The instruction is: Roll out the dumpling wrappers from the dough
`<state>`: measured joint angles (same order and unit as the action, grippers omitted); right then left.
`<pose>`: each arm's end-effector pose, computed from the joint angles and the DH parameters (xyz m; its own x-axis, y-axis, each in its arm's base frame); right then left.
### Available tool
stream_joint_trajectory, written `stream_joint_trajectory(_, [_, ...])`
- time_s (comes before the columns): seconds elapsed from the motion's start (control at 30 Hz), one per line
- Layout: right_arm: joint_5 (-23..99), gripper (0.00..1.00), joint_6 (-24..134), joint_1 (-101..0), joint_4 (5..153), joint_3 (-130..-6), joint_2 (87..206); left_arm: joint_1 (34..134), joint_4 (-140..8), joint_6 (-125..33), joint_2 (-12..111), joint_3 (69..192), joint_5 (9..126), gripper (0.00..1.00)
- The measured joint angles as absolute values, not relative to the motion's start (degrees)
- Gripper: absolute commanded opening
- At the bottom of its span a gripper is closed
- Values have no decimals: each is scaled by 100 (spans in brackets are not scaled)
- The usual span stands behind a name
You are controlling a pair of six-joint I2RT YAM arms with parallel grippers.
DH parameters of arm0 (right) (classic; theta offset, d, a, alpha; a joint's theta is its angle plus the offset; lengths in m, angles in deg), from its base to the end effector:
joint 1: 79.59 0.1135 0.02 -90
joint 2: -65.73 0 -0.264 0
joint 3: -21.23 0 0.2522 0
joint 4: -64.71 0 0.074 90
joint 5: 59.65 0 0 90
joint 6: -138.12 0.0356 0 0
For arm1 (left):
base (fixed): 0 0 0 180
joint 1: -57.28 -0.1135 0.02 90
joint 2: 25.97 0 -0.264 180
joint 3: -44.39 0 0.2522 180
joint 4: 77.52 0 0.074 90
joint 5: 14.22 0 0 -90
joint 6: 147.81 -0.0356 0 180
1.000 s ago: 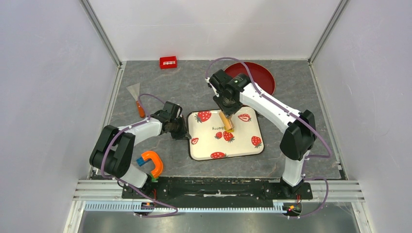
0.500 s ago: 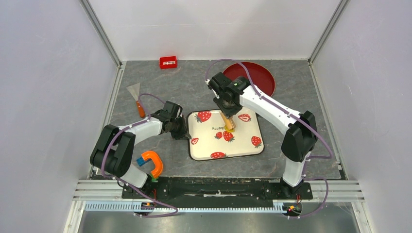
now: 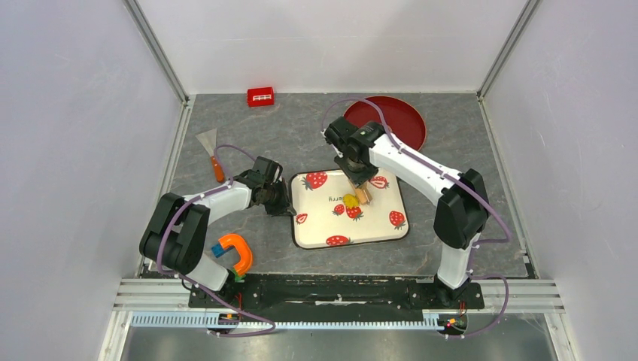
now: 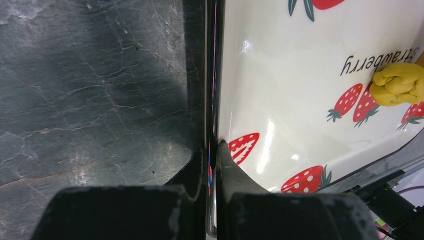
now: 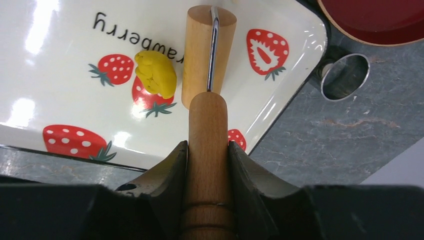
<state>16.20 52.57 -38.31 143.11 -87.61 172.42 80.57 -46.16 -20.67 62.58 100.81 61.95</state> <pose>0.2865 0.2400 0.2704 -0.7740 -0.5794 -0.2554 -0.5376 0.8144 -0.2183 0.2496 -0.1167 0.1461 -0.9462 -0.2310 -0.2267 -0.1121 0.8910 -0.4400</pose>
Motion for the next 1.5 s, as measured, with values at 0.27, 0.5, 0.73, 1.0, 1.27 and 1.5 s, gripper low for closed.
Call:
stream_joint_trajectory(0.27, [1705,0,5301,-3774,14578,-9295,17242,8057,-4618,-2069,6258,10081,6195,2])
stream_joint_trajectory(0.5, [1854,0,5226,-3778,14608,-9649,17032,8057,-4618,-2069,6258,10081,6195,2])
stream_joint_trajectory(0.73, [2363,0,5102,-3778,14663,-9649,16969,8064,-4618,-2067,6258,10081,6200,2])
stream_joint_trajectory(1.0, [2647,0,5047,-3778,14665,-9649,16982,8068,-4618,-2067,6258,10081,6204,2])
stream_joint_trajectory(1.27, [2540,0,5043,-3778,14757,-9655,17129,8068,-4618,-2067,6258,10081,6204,2])
stream_joint_trajectory(1.5, [2380,0,5045,-3781,14766,-9546,17172,8068,-4618,-2067,6258,10081,6204,2])
